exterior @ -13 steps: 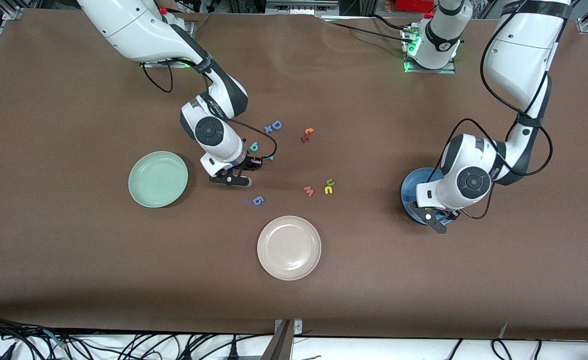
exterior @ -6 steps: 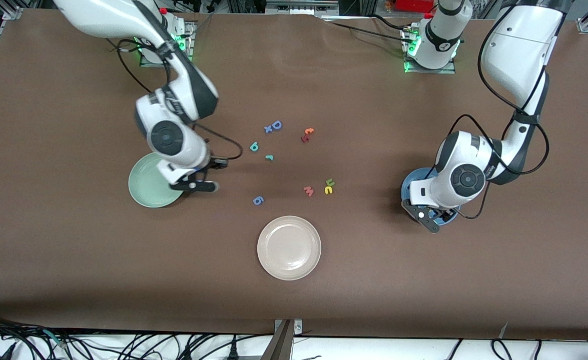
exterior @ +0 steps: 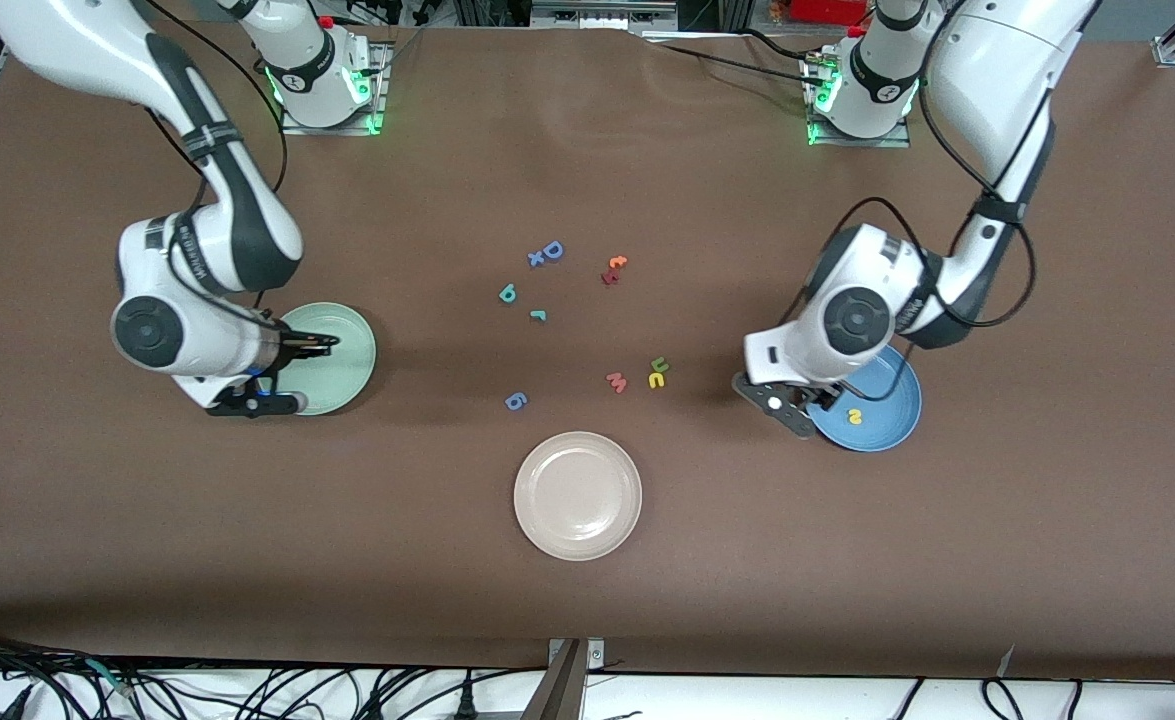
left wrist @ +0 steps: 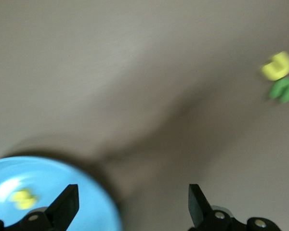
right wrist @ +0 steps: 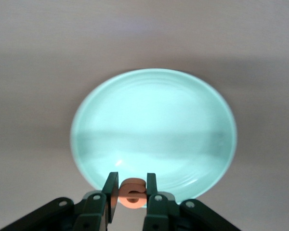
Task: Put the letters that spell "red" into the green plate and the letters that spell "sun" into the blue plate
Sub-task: 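Drop the orange 6 on the mint plate while the left gripper reaches letters, then carry the green n to the blue plate while the right gripper descends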
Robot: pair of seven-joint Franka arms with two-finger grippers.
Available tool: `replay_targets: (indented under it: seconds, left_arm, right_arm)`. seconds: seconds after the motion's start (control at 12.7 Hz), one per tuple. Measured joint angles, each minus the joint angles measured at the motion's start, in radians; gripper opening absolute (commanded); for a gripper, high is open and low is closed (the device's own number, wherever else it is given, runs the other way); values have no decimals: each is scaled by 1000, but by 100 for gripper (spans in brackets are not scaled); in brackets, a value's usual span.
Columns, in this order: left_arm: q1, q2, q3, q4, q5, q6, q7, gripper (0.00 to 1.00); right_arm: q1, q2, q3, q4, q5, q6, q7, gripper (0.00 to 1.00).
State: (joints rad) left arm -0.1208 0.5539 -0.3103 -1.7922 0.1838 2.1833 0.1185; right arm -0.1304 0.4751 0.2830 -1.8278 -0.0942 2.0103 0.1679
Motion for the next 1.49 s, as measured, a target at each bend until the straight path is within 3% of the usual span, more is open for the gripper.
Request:
replay_targets:
  seconds: [0.31,0.55,0.63,0.79,0.94,1.02,1.1,1.18,1.26,1.49]
  left_arm:
    - [-136,26,-18,-8,0,6,-208,100]
    - [-208,84,-17,31,0,47,-286,92]
    - [-216,109,-17,51,0,71,-286,86]
    - [-225,147,-17,77,0,119,-281,63]
    - [-226,169,-15,83,0,150,-260,63]
    - [-226,176,-14,84,0,157,-251,61]
    - [-226,179,-14,85,0,162,-248,55]
    - [-226,179,-13,86,3,166,-247,55]
    - [-226,180,-13,86,13,168,-247,55]
    - [-226,183,-13,86,33,170,-247,55]
  right_arm:
    - [-39,93,-3,-4,-1,78,-32,11]
    - [-42,129,-15,-3,-1,101,-45,13]
    - [-43,133,-20,-3,-1,101,-47,13]
    - [-46,133,-31,-3,-4,101,-56,13]
    - [-48,133,-37,-3,-5,101,-71,19]
    - [-49,133,-41,-3,-6,101,-75,22]
    - [-49,133,-44,-3,-6,101,-78,37]
    - [-50,133,-46,-3,-6,101,-80,55]
    - [-50,133,-47,-3,-6,101,-81,67]
    - [-50,133,-46,-3,-6,101,-82,71]
